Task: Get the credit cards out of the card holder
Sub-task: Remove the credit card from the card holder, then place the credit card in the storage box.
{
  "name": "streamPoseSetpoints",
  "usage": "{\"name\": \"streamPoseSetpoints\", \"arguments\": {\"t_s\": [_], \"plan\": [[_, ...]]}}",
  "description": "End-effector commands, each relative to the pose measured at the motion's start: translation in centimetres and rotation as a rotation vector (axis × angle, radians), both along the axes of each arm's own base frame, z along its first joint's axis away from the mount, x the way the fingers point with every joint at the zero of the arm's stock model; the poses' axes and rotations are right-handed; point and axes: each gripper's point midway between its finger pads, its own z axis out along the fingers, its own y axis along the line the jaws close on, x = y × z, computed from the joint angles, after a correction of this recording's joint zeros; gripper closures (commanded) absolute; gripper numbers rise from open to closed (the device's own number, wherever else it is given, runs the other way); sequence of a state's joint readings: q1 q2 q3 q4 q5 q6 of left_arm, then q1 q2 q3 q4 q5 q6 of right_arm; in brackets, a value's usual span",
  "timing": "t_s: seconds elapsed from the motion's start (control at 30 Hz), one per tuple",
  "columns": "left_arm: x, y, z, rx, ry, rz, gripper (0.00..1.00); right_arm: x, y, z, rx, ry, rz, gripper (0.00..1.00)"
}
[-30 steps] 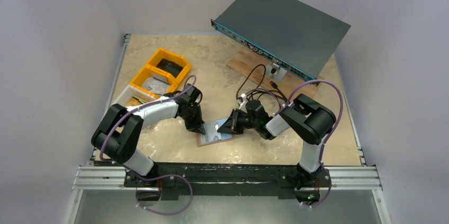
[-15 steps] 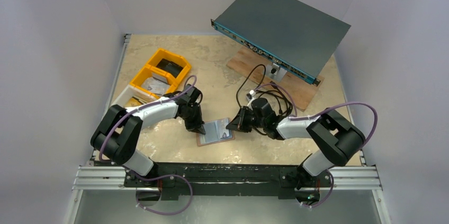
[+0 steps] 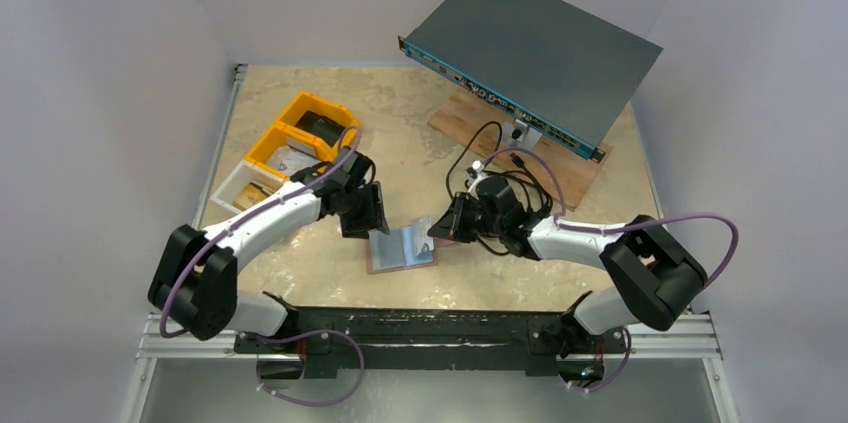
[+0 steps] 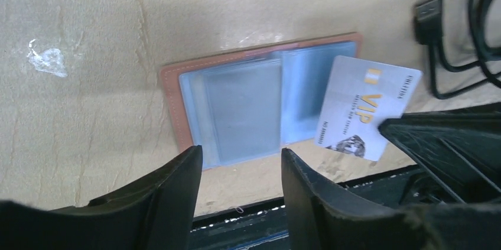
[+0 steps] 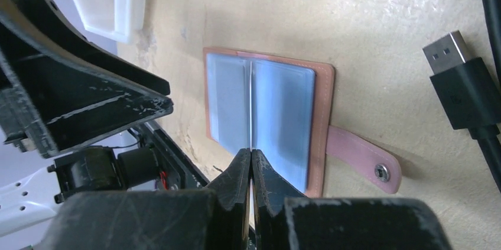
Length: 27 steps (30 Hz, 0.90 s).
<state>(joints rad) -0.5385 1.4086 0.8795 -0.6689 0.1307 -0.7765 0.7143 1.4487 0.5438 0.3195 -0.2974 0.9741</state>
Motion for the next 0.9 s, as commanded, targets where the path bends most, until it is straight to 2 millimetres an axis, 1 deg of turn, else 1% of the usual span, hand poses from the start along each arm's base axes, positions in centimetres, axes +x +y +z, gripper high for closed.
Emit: {"name": "streamPoseSetpoints", "arguments": {"t_s": [0.0, 0.07, 0.1, 0.33, 0.47, 0.67, 0.73, 0.87], "plan": [[1.0, -0.3, 3.4, -0.065, -0.090, -0.012, 0.46, 1.3, 1.1, 3.6, 0.058, -0.074, 0.018, 1.00], [1.1, -0.7, 4.4, -0.117, -0.113, -0.018, 0.40, 1.5, 1.4, 4.6, 0.091, -0.077, 0.031, 1.00], [1.2, -0.9, 4.9, -0.145, -0.124, -0.021, 0.39, 1.5, 1.6, 5.1, 0.112, -0.078, 0.038, 1.00], [1.7, -2.6, 8.5, -0.382, -0.186, -0.057, 0.38, 1.6, 2.9, 9.3, 0.296, -0.063, 0.101, 1.00], [1.7, -3.4, 10.1, -0.503, -0.201, -0.077, 0.38, 1.2, 3.4, 11.0, 0.381, -0.049, 0.138, 1.00], [1.7, -4.1, 11.0, -0.598, -0.204, -0.097, 0.42, 0.6, 4.0, 12.8, 0.490, -0.024, 0.176, 1.00], [1.7, -4.4, 11.4, -0.632, -0.205, -0.101, 0.43, 0.6, 4.2, 13.0, 0.505, -0.016, 0.181, 1.00], [1.7, -5.0, 12.0, -0.694, -0.206, -0.110, 0.49, 0.7, 4.2, 12.9, 0.504, -0.011, 0.171, 1.00]]}}
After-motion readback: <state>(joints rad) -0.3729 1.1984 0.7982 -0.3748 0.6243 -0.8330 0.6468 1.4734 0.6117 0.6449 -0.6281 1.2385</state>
